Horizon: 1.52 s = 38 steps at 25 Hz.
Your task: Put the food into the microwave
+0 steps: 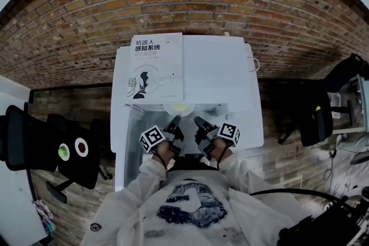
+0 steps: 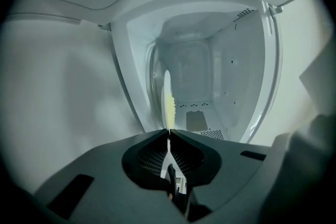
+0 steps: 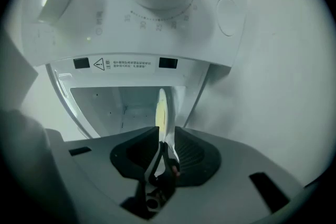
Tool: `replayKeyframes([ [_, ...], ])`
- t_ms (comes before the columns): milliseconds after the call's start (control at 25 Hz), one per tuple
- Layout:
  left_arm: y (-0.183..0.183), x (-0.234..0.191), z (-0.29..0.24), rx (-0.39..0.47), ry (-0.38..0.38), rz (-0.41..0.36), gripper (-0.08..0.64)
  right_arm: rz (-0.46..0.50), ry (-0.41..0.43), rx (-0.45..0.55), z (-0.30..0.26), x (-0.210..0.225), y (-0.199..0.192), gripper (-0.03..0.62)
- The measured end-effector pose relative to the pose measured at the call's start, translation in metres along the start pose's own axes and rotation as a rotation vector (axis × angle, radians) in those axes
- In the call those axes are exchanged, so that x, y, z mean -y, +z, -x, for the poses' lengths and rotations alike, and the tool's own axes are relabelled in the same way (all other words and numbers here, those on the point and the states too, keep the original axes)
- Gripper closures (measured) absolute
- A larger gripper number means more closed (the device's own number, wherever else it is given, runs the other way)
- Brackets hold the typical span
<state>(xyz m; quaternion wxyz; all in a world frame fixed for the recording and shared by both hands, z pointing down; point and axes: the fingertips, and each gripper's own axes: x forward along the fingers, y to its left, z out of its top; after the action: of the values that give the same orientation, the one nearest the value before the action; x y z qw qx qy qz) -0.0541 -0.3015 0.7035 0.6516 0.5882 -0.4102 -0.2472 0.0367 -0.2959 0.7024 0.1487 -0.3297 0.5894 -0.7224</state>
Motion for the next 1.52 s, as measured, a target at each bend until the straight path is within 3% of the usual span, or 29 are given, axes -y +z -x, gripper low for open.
replayKeyframes([
  [920,0.017,0.004,-0.04,0.043,0.021,0.041,0.537,0.0,-0.006,0.042,0.03,0.001,0.018,0.5],
  [1360,0.009,0.005,-0.038,0.026,0.086,-0.006,0.512,0.011,0.002,0.036,0.035,0.0,0.02,0.5],
  [1520,0.008,0.001,-0.034,0.014,0.122,-0.056,0.488,0.045,0.01,0.022,0.037,-0.006,0.017,0.5],
])
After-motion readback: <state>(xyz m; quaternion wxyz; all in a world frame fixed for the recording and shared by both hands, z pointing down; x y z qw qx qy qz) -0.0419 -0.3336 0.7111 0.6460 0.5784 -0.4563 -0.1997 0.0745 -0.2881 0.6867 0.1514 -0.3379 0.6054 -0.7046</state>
